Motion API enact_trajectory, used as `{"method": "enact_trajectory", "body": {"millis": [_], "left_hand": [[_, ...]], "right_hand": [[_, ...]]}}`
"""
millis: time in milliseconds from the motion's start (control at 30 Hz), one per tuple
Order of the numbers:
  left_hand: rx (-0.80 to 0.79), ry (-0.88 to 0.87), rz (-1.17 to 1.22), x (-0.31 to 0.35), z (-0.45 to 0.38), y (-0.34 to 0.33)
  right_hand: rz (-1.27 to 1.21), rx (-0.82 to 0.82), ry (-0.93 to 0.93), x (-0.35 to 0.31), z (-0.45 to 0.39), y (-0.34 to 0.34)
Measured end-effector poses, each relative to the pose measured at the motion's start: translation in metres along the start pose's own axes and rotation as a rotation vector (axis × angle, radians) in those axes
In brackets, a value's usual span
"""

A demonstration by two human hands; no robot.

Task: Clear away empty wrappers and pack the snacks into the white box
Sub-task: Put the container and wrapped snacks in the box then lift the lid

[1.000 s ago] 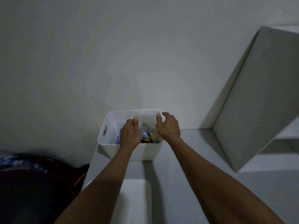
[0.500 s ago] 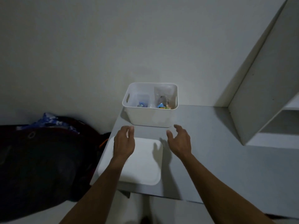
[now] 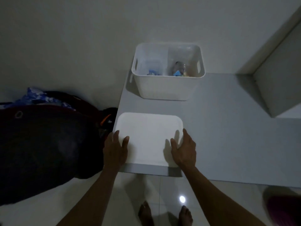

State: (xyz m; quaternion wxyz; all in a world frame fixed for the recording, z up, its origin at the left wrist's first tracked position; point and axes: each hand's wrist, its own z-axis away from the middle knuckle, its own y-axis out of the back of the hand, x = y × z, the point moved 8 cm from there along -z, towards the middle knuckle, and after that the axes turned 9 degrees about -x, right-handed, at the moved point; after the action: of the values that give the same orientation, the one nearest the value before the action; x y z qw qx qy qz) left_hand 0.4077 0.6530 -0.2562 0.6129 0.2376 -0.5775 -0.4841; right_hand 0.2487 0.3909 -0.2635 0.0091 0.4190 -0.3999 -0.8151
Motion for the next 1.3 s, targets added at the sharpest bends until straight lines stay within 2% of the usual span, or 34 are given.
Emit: {"method": "enact_trajectory", "body": {"millis": [100, 300, 900, 1033, 1133, 1233, 1300], "left_hand": [[-0.02, -0.021, -0.089, -0.02, -0.02, -0.012], [-0.112, -0.082, -0.094, -0.032, -0.034, -0.031], [-0.099, 0.1, 0.088, -0.068, -0.003, -0.019], [-0.095, 0.113, 0.094, -0.058, 0.009, -0.003], [-0.083, 0.1, 0.121, -0.04, 0.011, 0.019], [0.016, -0.025, 0.204, -0.004, 0.007, 0.062], [0.023, -0.045, 0.236, 0.026, 0.0, 0.092]], "right_hand": [[0.071, 0.08, -0.021, 0.008, -0.005, -0.018], [0.132, 0.196, 0.005, 0.014, -0.005, -0.037], [-0.279, -0.037, -0.035, 0.006, -0.006, -0.033], [-0.319, -0.009, -0.049, -0.003, 0.006, -0.018], [-0.238, 0.009, -0.012, -0.023, 0.019, 0.0], [-0.136, 0.006, 0.057, -0.062, 0.031, 0.038], [-0.09, 0.056, 0.112, -0.094, 0.036, 0.075]]}}
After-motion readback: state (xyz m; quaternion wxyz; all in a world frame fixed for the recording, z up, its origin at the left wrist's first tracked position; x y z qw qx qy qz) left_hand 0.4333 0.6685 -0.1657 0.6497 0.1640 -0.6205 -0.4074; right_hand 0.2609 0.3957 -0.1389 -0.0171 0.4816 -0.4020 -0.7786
